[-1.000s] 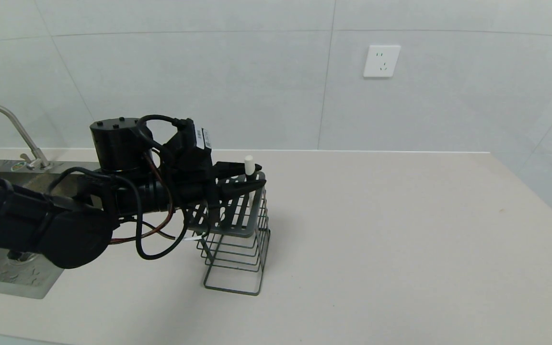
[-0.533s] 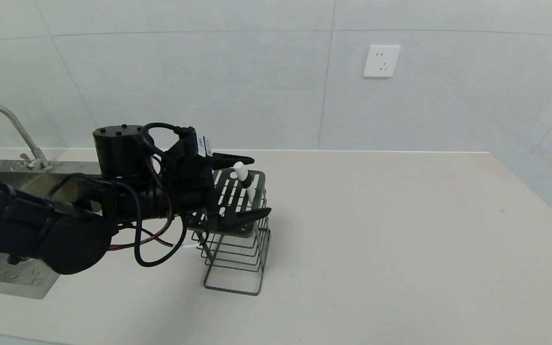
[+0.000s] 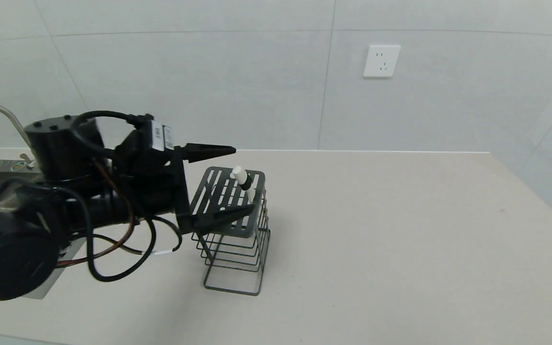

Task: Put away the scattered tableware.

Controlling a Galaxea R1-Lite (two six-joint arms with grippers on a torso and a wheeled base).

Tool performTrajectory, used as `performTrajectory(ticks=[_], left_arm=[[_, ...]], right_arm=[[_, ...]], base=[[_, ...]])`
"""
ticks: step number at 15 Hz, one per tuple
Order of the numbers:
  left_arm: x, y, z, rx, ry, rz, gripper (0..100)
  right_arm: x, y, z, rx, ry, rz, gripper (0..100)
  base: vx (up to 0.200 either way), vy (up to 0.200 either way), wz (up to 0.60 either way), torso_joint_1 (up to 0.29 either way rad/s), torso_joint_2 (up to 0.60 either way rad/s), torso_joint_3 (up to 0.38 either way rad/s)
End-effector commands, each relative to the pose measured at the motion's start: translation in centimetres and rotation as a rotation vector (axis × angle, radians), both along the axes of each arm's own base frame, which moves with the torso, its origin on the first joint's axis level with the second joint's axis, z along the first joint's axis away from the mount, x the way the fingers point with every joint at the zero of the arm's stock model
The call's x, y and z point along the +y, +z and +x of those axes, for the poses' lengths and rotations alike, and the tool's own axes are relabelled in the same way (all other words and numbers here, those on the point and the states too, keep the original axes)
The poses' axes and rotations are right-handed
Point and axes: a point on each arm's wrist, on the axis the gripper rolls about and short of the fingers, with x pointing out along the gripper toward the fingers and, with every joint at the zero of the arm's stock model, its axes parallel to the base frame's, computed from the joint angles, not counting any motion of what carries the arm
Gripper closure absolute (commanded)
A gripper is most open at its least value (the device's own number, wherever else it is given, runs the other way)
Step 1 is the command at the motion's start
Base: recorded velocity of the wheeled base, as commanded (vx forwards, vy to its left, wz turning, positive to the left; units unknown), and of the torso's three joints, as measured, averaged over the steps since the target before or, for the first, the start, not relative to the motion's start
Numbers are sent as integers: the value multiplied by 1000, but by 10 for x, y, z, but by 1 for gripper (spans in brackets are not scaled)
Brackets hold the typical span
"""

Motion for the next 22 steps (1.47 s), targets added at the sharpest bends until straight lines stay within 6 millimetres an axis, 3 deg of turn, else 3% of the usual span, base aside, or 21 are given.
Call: performTrajectory(ticks=[1, 2, 3, 4, 6, 7, 8, 11, 14, 17, 18, 19, 22], left_arm=[[41, 23, -55, -100, 83, -38, 0], [64, 21, -95, -148, 134, -45, 0], [73, 15, -124, -170, 129, -55, 0], [75, 14, -135, -181, 125, -60, 0], [87, -8, -195, -188, 116, -122, 0], [90, -17, -212, -174, 111, -146, 0], [96, -31, -241, -133, 103, -204, 0], [106, -70, -288, 1, 93, -279, 0], [106, -94, -275, 51, 263, -256, 0], [114, -113, -266, 210, 803, -291, 0], [114, -113, -266, 210, 803, -291, 0], [117, -124, -266, 322, 1011, -309, 0], [116, -125, -268, 274, 1171, -347, 0]], right_arm=[[0, 0, 0, 1, 0, 0, 100], [0, 0, 0, 1, 0, 0, 100], [0, 0, 0, 1, 2, 0, 100], [0, 0, 0, 1, 2, 0, 100], [0, 0, 0, 2, 2, 0, 100], [0, 0, 0, 1, 2, 0, 100], [0, 0, 0, 1, 2, 0, 100], [0, 0, 0, 1, 2, 0, 100], [0, 0, 0, 1, 2, 0, 100], [0, 0, 0, 1, 2, 0, 100], [0, 0, 0, 1, 2, 0, 100], [0, 0, 0, 1, 2, 0, 100], [0, 0, 0, 1, 3, 0, 100]], base=[[0, 0, 0, 0, 0, 0], [0, 0, 0, 0, 0, 0], [0, 0, 0, 0, 0, 0], [0, 0, 0, 0, 0, 0], [0, 0, 0, 0, 0, 0], [0, 0, 0, 0, 0, 0], [0, 0, 0, 0, 0, 0], [0, 0, 0, 0, 0, 0], [0, 0, 0, 0, 0, 0], [0, 0, 0, 0, 0, 0], [0, 0, 0, 0, 0, 0], [0, 0, 0, 0, 0, 0], [0, 0, 0, 0, 0, 0]])
